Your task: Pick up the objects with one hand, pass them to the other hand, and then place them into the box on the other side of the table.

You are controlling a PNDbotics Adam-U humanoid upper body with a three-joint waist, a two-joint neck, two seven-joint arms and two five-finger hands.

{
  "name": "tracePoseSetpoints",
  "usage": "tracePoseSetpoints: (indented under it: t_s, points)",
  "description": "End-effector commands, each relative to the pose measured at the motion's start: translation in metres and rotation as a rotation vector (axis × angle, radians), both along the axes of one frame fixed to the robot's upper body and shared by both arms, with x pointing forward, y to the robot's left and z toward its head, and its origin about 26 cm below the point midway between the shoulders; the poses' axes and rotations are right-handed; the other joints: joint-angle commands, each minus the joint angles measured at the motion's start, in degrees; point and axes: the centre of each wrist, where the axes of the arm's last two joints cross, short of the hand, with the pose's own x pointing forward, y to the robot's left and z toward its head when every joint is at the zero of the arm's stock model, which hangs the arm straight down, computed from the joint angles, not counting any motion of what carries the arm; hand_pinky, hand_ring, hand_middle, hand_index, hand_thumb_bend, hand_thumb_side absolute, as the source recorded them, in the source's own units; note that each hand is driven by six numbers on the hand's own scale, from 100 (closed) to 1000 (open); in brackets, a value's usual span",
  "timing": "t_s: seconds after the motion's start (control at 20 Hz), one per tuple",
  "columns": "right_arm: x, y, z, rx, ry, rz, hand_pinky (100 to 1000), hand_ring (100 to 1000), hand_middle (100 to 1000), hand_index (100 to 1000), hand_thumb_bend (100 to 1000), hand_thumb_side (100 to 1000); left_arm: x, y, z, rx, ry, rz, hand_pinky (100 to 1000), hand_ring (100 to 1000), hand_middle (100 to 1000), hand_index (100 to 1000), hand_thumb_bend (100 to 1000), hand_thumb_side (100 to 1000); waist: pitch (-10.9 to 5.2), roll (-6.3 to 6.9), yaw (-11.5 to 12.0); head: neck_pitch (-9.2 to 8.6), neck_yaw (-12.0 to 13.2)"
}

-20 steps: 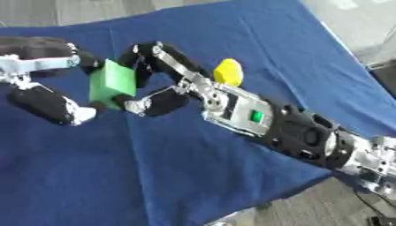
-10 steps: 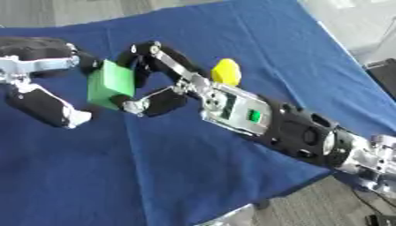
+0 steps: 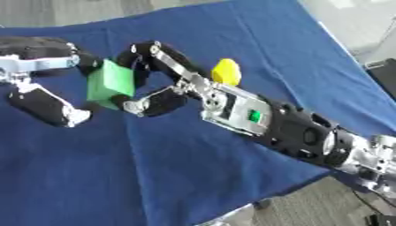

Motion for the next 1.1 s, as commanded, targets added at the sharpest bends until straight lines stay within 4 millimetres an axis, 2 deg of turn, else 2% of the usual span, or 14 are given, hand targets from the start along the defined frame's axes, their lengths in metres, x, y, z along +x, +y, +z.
tracePoseSetpoints:
  t_s: [0.05,0.15,0.25,0.3,0.4,0.55,0.75,1.1]
  points:
    - [0.0033,-0.0055,0.0261,0.006,-0.111,-0.021,490,456,509,641,100,100,-0.0221,-0.0268,-0.0051,-0.007,0.018,-0.1,1000,782,576,733,138,293,-2.13,0.57,0.02,-0.09,-0.24]
    - [0.0031,-0.0052,0.0256,0.005,-0.114,-0.014,505,469,523,650,100,100,-0.0221,-0.0265,-0.0045,-0.031,0.011,-0.087,1000,735,523,666,100,278,-2.14,0.55,0.02,-0.09,-0.21]
    - [0.003,-0.0051,0.025,0.008,-0.116,-0.007,524,489,543,660,105,100,-0.023,-0.0266,-0.0036,-0.067,0.004,-0.077,1000,690,479,610,100,270,-2.15,0.53,0.03,-0.09,-0.12]
    - [0.003,-0.0051,0.0248,0.009,-0.119,-0.004,531,496,551,664,139,100,-0.0241,-0.0269,-0.0029,-0.084,-0.001,-0.077,1000,677,466,592,100,267,-2.16,0.52,0.03,-0.09,-0.09]
    - [0.0028,-0.0051,0.0241,0.011,-0.124,0.004,554,519,567,676,293,100,-0.0261,-0.0273,-0.0017,-0.119,-0.011,-0.074,1000,633,428,539,100,261,-2.19,0.49,0.02,-0.09,-0.05]
    - [0.0026,-0.0056,0.0232,0.012,-0.139,0.01,590,553,593,694,328,100,-0.0292,-0.0276,0.0006,-0.166,-0.043,-0.077,1000,594,372,473,100,257,-2.24,0.47,0.0,-0.09,-0.04]
    - [0.0023,-0.0063,0.0222,0.01,-0.163,0.012,613,576,615,715,369,100,-0.0296,-0.0281,-0.0002,-0.201,-0.071,-0.077,1000,567,332,430,100,255,-2.28,0.41,-0.17,-0.09,0.17]
    - [0.0018,-0.0074,0.0204,-0.012,-0.219,0.027,689,661,696,766,518,100,-0.024,-0.026,-0.0007,-0.238,-0.077,-0.043,1000,535,284,374,100,255,-2.36,0.45,-0.47,-0.09,0.56]
